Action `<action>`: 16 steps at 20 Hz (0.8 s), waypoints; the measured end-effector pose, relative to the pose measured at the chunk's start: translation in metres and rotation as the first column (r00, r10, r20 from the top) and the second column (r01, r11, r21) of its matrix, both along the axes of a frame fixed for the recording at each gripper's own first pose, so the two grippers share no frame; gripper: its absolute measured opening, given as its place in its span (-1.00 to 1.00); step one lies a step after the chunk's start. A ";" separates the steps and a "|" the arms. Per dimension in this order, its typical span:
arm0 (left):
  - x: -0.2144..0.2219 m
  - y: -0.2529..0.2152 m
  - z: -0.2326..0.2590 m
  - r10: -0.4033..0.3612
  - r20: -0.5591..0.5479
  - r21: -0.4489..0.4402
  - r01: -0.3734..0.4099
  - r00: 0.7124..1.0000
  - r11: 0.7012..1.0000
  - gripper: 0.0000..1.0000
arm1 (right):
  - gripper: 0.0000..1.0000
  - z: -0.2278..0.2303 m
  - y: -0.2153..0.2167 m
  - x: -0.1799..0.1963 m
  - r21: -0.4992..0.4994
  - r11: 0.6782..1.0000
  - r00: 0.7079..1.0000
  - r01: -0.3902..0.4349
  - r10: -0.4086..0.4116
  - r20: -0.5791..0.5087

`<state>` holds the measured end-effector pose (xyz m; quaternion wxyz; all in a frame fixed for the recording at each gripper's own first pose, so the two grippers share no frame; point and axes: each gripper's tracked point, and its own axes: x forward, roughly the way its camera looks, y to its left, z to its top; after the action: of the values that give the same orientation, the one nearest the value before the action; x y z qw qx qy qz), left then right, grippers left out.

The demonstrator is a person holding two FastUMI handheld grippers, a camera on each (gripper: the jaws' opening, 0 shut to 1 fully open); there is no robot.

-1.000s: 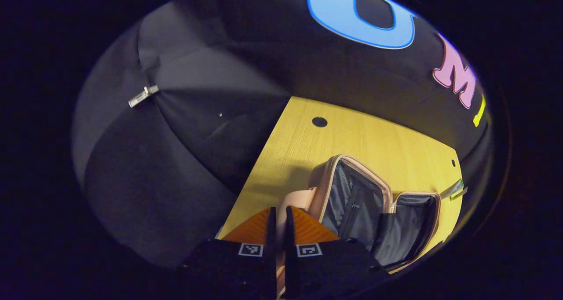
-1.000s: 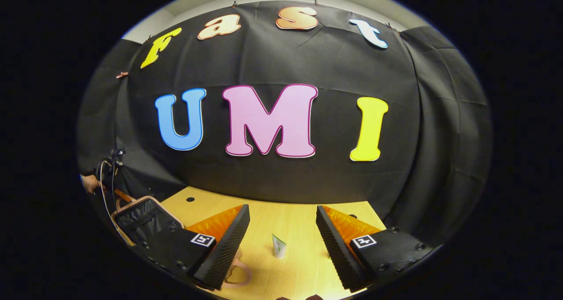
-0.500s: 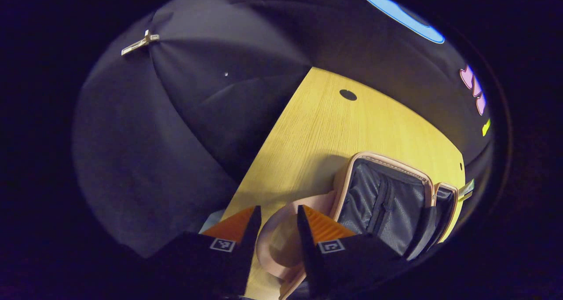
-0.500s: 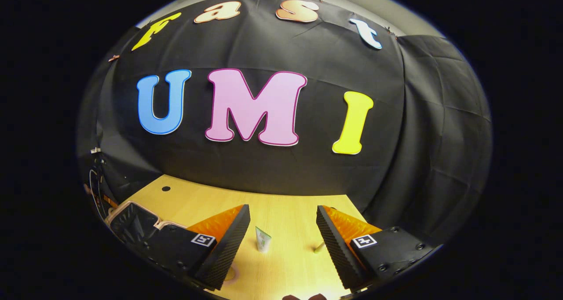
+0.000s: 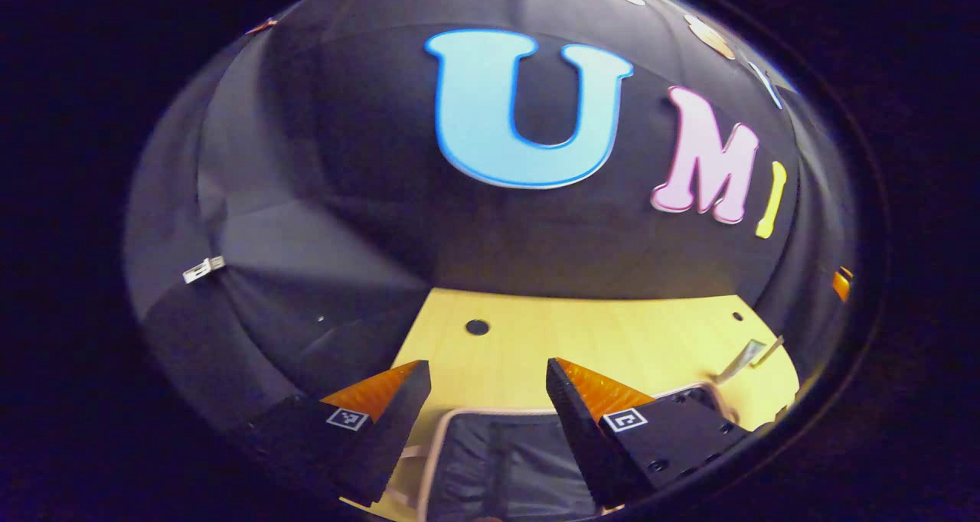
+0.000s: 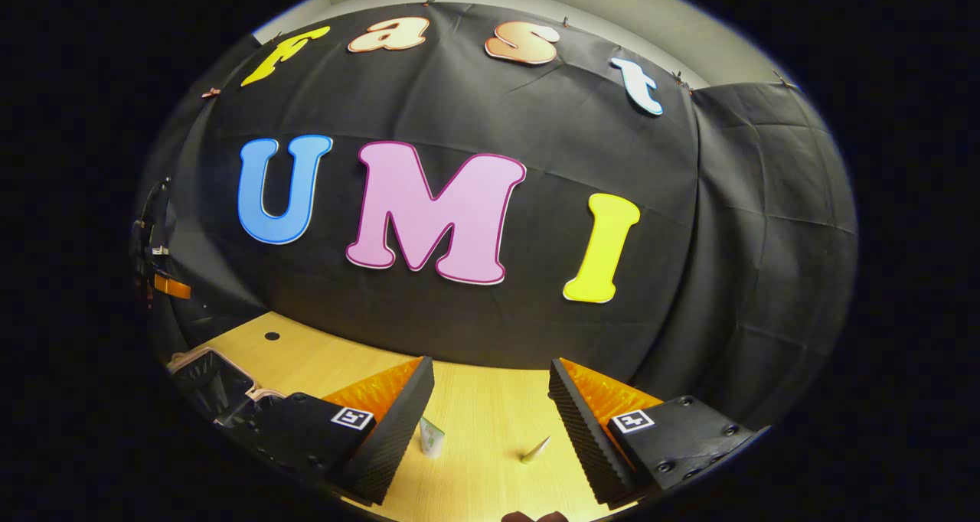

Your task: First open the suitcase, pack the skin care products into it, and then close the suitcase.

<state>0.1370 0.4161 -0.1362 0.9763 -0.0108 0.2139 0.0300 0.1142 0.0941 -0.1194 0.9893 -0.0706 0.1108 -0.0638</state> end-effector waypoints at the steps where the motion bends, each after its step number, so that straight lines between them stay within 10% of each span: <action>1: 0.005 -0.038 0.014 -0.062 0.028 -0.012 0.062 0.998 0.998 0.91 | 0.93 -0.001 -0.006 0.004 -0.003 1.000 1.000 0.000 0.000 0.003; 9: 0.026 -0.299 0.044 -0.405 0.122 -0.125 0.419 0.906 0.899 0.92 | 0.92 -0.011 -0.045 0.014 0.013 0.996 0.996 -0.087 0.087 0.008; 13: 0.022 -0.396 -0.030 -0.500 -0.028 -0.265 0.476 0.865 0.839 0.93 | 0.92 -0.041 -0.060 0.013 0.075 0.988 0.990 -0.134 0.137 -0.045; 16: 0.018 -0.418 -0.104 -0.485 -0.250 -0.308 0.407 0.838 0.860 0.94 | 0.92 -0.071 -0.072 0.007 0.139 0.980 0.982 -0.139 0.155 -0.105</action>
<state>0.1548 -0.0024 -0.2399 0.8994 -0.0743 0.3674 -0.2248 0.1216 0.0226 -0.1907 0.9857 -0.0170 0.1663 0.0212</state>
